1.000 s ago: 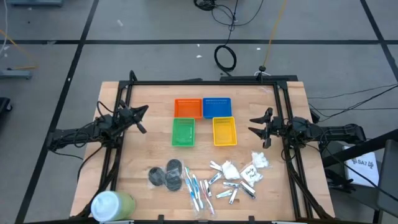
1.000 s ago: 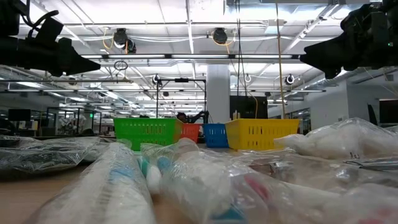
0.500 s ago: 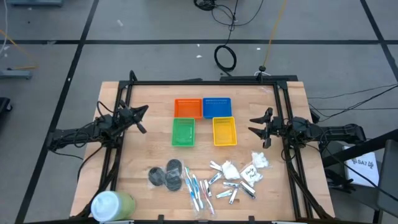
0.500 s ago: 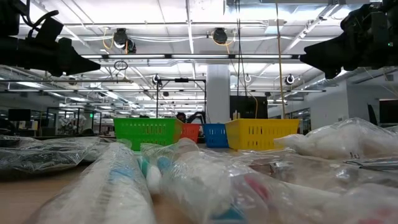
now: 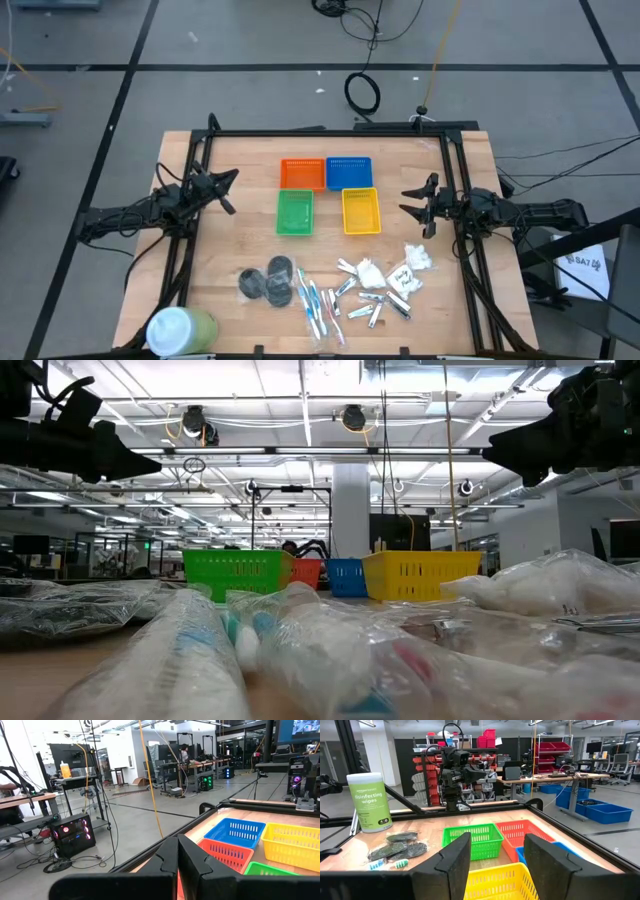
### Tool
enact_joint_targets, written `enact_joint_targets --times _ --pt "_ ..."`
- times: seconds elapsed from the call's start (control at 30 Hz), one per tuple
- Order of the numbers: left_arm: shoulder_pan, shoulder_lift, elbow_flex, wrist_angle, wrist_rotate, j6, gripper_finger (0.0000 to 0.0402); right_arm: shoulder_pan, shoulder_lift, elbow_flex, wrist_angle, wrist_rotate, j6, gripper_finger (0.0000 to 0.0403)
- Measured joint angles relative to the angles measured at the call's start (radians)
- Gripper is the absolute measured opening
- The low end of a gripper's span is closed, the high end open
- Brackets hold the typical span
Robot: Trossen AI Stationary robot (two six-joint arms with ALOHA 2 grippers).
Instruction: Pick & Place Travel size toiletries
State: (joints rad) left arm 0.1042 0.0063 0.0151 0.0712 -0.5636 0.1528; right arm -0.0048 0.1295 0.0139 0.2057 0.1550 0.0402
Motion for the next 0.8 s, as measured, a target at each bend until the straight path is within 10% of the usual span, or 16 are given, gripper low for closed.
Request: enact_joint_targets --times 0.23,0.43,0.8 --pt "0.0 0.0 0.0 0.0 0.0 0.0 0.0001 0.0 0.0 0.0 0.014 -0.002 0.026 0.0173" --pt "0.0 0.0 0.0 0.0 0.0 0.0 0.0001 -0.001 0.0 0.0 0.044 0.003 0.42 0.017" --pt "0.0 0.0 0.0 0.0 0.0 0.0 0.0001 -0.001 0.0 0.0 0.082 0.003 0.394 0.0169"
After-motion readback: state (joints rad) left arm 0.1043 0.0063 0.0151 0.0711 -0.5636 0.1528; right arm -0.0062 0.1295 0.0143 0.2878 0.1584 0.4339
